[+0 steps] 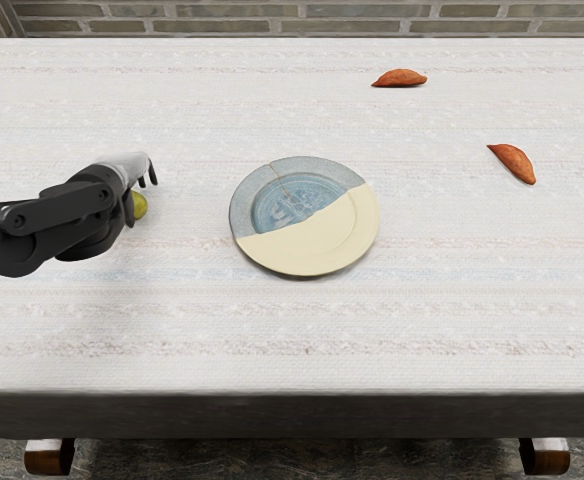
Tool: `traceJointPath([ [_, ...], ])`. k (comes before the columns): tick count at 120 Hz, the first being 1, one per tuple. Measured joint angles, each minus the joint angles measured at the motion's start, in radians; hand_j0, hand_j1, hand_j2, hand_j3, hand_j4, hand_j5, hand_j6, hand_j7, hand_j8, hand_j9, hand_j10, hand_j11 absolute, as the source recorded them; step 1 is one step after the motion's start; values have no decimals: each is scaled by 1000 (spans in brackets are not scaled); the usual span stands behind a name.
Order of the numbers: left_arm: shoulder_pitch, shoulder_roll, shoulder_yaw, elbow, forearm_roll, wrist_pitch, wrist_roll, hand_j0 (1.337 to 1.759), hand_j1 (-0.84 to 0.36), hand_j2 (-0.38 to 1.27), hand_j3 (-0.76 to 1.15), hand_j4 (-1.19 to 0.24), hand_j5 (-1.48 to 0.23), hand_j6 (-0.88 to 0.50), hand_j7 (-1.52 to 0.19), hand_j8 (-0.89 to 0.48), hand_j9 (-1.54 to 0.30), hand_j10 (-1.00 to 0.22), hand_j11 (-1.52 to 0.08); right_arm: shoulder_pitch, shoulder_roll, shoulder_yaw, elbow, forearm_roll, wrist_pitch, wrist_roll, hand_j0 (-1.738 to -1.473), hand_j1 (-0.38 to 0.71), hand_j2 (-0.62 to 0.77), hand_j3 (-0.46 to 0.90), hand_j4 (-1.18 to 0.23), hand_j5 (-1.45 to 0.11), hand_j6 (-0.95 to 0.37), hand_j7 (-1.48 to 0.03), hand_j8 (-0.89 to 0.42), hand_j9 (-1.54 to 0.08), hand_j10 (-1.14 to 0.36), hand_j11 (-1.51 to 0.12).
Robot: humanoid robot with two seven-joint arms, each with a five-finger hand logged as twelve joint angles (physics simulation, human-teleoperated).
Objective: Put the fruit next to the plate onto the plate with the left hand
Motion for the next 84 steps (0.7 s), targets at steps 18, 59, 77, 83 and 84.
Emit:
traceJointPath([
  [18,1,0,0,0,0,-7,1,1655,-242,142,0,-503,-677,-506,-674,-507,-672,-508,-670,0,0,0,0,0,0,0,-1658,-349,0,0,0,0,0,0,0,0,0,0],
  [59,1,0,0,2,2,-25,0,1650,-302,267,0,-647,-854,-469,-856,-438,-861,-642,-869,0,0,0,-1,1,0,0,-1658,-349,0,0,0,0,0,0,0,0,0,0],
  [77,2,2,-1,1,-4,-26,0,1651,-308,364,0,-723,-912,-506,-928,-452,-948,-703,-951,0,0,1,-1,1,0,0,-1658,-349,0,0,0,0,0,0,0,0,0,0],
  [83,2,4,0,0,-7,-26,0,1651,-299,393,0,-745,-939,-524,-956,-466,-979,-723,-980,0,0,1,-1,1,0,0,-1658,-349,0,0,0,0,0,0,0,0,0,0],
  [84,1,4,0,0,-7,-26,0,1651,-298,396,0,-748,-944,-527,-961,-469,-984,-728,-984,0,0,1,-1,1,0,0,-1658,-349,0,0,0,0,0,0,0,0,0,0],
])
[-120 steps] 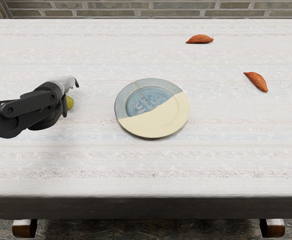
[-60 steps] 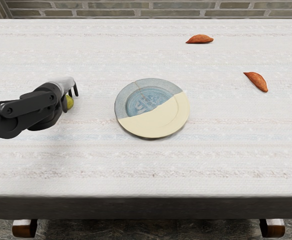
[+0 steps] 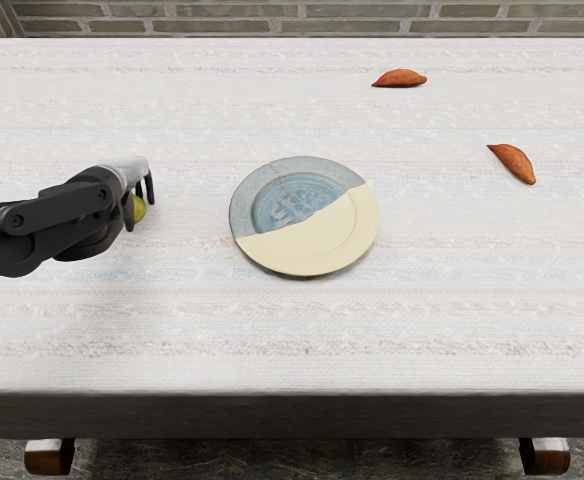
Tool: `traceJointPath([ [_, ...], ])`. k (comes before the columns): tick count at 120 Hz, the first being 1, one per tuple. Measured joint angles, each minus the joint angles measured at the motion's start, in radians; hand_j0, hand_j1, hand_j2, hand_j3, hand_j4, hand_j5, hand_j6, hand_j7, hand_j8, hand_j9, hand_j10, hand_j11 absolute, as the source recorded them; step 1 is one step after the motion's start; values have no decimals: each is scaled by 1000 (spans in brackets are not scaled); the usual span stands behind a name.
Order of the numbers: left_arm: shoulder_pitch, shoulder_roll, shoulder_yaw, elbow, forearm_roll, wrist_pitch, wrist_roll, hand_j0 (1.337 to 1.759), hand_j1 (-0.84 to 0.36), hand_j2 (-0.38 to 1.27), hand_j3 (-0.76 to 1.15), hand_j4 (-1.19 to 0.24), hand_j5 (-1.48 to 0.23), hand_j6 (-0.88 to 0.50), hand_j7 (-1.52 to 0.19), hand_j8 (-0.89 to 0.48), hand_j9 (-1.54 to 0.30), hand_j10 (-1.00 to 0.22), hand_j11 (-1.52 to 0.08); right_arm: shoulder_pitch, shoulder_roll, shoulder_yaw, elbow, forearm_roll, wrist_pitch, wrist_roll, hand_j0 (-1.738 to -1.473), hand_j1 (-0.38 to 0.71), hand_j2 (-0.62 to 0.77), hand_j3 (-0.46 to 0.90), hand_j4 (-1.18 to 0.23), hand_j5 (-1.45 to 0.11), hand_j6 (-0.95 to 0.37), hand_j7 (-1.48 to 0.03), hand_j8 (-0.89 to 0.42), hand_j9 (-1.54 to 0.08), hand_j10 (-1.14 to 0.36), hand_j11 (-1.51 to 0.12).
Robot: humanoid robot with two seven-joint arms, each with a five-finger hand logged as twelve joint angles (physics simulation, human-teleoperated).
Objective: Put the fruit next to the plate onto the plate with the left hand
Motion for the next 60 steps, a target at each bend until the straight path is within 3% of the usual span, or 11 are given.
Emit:
traceJointPath([
  [10,-6,4,0,-3,-4,-2,0,1652,-280,456,0,-770,-985,-547,-999,-480,-1021,-752,-1017,0,0,0,0,0,0,0,-1658,-349,0,0,0,0,0,0,0,0,0,0],
  [27,-39,9,-6,-9,-11,-26,0,1652,-236,345,0,-784,-1035,-551,-1039,-487,-1057,-764,-1050,0,0,0,0,0,0,0,-1658,-349,0,0,0,0,0,0,0,0,0,0],
  [60,-157,-17,-26,-12,-138,-168,0,1651,-340,527,0,-771,-1086,-480,-1055,-427,-1075,-708,-1070,-1,0,2,0,0,0,0,-1658,-349,0,0,0,0,0,0,0,0,0,0],
])
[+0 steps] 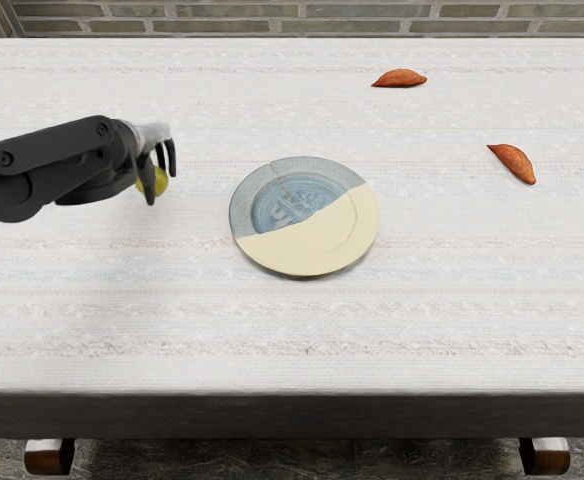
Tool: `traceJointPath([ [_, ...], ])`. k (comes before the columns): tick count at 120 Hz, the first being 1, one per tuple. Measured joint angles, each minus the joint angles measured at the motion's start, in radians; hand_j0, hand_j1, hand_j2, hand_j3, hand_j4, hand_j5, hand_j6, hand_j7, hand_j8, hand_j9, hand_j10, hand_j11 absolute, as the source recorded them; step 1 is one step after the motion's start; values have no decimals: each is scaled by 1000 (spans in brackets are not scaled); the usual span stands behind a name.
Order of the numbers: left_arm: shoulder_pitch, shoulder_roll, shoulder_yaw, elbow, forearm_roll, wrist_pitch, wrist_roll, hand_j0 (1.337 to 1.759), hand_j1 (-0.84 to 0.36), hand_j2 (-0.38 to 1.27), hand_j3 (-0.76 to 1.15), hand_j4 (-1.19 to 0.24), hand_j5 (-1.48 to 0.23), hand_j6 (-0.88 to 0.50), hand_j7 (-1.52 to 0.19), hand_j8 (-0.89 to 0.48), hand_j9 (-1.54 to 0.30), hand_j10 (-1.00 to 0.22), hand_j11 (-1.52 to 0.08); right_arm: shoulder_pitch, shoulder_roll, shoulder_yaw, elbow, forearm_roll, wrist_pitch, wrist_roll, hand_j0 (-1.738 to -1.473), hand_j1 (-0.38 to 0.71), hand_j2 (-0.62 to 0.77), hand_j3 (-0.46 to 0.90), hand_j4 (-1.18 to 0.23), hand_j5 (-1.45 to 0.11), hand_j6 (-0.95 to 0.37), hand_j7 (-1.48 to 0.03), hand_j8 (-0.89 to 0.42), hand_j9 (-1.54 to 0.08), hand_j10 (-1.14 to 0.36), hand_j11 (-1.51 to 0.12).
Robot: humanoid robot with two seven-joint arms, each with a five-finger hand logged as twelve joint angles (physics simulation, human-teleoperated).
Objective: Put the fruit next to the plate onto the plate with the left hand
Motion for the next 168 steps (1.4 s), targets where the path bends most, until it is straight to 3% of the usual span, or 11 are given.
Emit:
traceJointPath([
  [35,-56,-75,-91,-1,-75,-132,0,1652,-340,548,0,-766,-1097,-477,-1065,-431,-1068,-721,-1064,-1,0,1,0,0,0,0,-1658,-349,0,0,0,0,0,0,0,0,0,0],
  [60,-56,-140,-131,1,-91,-151,1,1653,-266,472,0,-769,-1094,-509,-1067,-470,-1057,-770,-1053,-4,0,2,0,1,-1,0,-1658,-349,0,0,0,0,0,0,0,0,0,0],
  [84,-56,-221,-163,13,-93,-144,0,1656,-389,627,0,-770,-1093,-481,-1066,-452,-1048,-755,-1047,-6,0,2,0,1,-1,0,-1658,-349,0,0,0,0,0,0,0,0,0,0],
  [100,-54,-314,-165,90,-91,-139,0,1657,-455,815,0,-776,-1080,-581,-1058,-484,-1048,-746,-1046,-8,0,2,0,1,-1,0,-1658,-349,0,0,0,0,0,0,0,0,0,0],
  [113,-54,-315,-161,129,-86,-140,0,1658,-508,548,0,-767,-1073,-650,-1060,-492,-1047,-722,-1033,-8,0,2,0,1,-1,0,-1658,-349,0,0,0,0,0,0,0,0,0,0],
  [131,-53,-328,-173,144,-91,-125,0,1658,-111,270,0,-401,-574,-344,-568,-267,-563,-302,-546,-8,0,2,0,1,-1,0,-1658,-349,0,0,0,0,0,0,0,0,0,0],
  [147,-52,-329,-190,147,-92,-120,0,1658,97,141,0,-216,-315,-187,-312,-146,-309,-208,-299,-8,0,2,0,1,-1,0,-1658,-349,0,0,0,0,0,0,0,0,0,0],
  [168,-52,-326,-213,148,-96,-117,0,1658,228,63,0,-104,-149,-92,-148,-75,-147,-107,-142,-9,0,2,0,2,-1,0,-1658,-349,0,0,0,0,0,0,0,0,0,0],
])
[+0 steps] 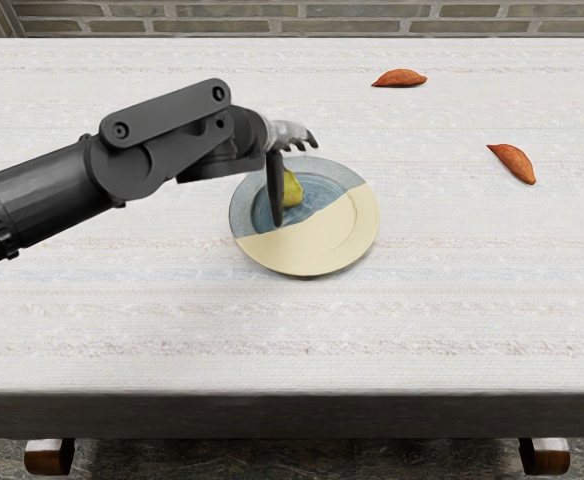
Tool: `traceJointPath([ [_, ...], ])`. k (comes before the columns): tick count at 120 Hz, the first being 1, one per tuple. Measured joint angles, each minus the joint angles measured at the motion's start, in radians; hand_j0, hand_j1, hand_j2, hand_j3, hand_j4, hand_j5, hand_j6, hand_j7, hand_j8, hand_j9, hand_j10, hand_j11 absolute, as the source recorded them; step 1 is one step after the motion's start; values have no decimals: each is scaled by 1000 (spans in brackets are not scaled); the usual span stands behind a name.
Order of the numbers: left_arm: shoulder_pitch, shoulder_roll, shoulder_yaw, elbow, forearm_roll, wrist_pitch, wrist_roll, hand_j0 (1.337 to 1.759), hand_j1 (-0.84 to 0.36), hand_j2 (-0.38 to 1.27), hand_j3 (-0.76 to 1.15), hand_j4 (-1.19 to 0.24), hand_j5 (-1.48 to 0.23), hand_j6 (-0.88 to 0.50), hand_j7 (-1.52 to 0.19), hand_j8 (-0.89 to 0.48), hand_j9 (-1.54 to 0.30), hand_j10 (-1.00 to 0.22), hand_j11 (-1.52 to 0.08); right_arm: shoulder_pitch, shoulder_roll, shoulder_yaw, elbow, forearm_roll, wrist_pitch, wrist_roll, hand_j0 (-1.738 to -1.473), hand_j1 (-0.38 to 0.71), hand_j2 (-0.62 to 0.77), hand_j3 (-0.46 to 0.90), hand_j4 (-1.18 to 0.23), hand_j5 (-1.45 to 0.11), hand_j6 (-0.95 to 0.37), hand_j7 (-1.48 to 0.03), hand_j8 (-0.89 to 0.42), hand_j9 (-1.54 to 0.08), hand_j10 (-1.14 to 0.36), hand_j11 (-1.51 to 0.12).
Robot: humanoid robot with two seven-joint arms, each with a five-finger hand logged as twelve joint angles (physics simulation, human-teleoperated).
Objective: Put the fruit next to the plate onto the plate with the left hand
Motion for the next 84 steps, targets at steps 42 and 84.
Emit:
traceJointPath([
  [42,12,296,-73,-76,-297,-187,0,1658,310,15,0,-35,-47,-34,-46,-30,-46,-35,-45,1,0,0,0,-1,1,0,-1658,-349,0,0,0,0,0,0,0,0,0,0],
  [84,85,533,-148,-116,-509,-348,0,1658,325,6,0,-22,-27,-22,-27,-21,-27,-21,-27,2,0,0,1,-2,1,0,-1658,-349,0,0,0,0,0,0,0,0,0,0],
])
